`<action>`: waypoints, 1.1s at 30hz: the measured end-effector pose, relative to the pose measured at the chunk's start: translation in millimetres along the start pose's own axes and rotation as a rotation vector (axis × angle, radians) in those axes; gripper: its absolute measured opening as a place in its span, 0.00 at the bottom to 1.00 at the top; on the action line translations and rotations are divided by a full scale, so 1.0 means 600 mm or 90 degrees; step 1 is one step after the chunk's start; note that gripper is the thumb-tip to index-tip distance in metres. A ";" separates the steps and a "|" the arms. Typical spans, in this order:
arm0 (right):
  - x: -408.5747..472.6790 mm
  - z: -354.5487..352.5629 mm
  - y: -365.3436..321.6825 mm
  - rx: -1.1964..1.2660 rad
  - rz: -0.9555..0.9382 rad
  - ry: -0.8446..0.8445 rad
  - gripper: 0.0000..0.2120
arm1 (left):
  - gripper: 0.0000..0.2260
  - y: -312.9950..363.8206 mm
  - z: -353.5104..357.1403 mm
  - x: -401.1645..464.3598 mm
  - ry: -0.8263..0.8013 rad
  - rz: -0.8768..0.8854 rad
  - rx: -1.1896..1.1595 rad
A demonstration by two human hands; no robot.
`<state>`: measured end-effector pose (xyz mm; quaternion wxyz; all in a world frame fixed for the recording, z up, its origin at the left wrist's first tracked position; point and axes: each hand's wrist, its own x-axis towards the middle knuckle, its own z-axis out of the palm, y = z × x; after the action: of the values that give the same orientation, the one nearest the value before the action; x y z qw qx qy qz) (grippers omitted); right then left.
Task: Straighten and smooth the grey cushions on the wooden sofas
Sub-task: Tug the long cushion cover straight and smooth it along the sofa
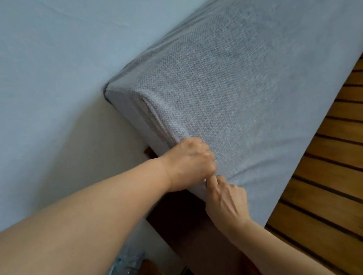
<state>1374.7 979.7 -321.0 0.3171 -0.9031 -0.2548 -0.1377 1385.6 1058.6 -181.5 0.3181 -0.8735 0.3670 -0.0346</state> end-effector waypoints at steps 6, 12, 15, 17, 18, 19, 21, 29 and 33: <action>-0.003 -0.009 -0.023 0.102 0.200 -0.021 0.18 | 0.13 0.009 -0.007 0.005 -0.050 -0.026 -0.019; 0.003 -0.017 -0.021 0.059 0.120 -0.097 0.09 | 0.10 0.016 -0.012 0.005 -0.103 -0.042 -0.025; 0.003 -0.025 -0.016 0.044 0.070 -0.108 0.12 | 0.14 0.022 -0.008 0.001 -0.074 -0.058 0.012; 0.006 -0.026 -0.012 0.040 0.035 -0.110 0.13 | 0.14 0.029 -0.006 0.003 -0.108 -0.064 0.043; 0.006 -0.024 -0.008 0.037 0.024 -0.107 0.13 | 0.12 0.031 -0.008 0.006 -0.141 -0.066 0.060; 0.006 -0.021 -0.003 0.040 0.014 -0.087 0.12 | 0.10 0.032 -0.018 0.010 -0.173 -0.063 0.074; 0.001 -0.018 0.005 0.051 -0.004 -0.056 0.09 | 0.07 0.033 -0.027 0.016 -0.223 -0.041 0.102; -0.019 -0.037 0.042 0.038 -0.072 0.054 0.06 | 0.12 0.071 -0.095 0.070 -0.342 -0.035 0.116; -0.043 -0.062 0.069 0.054 -0.097 0.049 0.15 | 0.11 0.094 -0.128 0.084 -0.347 -0.040 0.105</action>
<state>1372.7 918.7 -323.9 0.3534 -0.8607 -0.3162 -0.1851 1364.7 954.4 -162.1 0.4736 -0.8328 0.2364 0.1618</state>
